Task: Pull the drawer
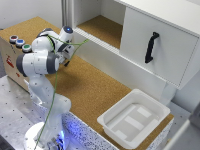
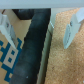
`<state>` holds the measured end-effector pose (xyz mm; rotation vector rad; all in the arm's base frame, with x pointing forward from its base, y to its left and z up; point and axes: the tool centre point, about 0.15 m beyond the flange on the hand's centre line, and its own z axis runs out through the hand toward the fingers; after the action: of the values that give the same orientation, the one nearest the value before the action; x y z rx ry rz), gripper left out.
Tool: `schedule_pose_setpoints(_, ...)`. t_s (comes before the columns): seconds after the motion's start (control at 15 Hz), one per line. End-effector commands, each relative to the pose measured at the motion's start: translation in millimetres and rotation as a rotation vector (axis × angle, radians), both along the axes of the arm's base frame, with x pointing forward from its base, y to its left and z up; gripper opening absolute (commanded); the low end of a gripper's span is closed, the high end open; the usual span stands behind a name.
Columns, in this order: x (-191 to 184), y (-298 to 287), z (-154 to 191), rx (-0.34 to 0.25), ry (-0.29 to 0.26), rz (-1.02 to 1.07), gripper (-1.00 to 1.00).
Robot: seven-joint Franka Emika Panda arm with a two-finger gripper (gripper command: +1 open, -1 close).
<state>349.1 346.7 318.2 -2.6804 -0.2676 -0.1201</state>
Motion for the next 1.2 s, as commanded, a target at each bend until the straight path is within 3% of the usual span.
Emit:
schedule_pose_setpoints(0.0,-1,16,-30,0.068,0.025,-0.060,-1.00)
schedule_pose_setpoints(0.2,-2,19,-40,0.105,0.062,-0.091,-1.00)
schedule_pose_setpoints(0.4,-4,19,-40,0.116,0.057,-0.110,-1.00)
schedule_pose_setpoints(0.8,-9,14,-37,0.093,0.036,-0.123,-1.00)
schedule_pose_setpoints(1.13,-13,-12,-46,0.050,0.060,-0.194,-1.00)
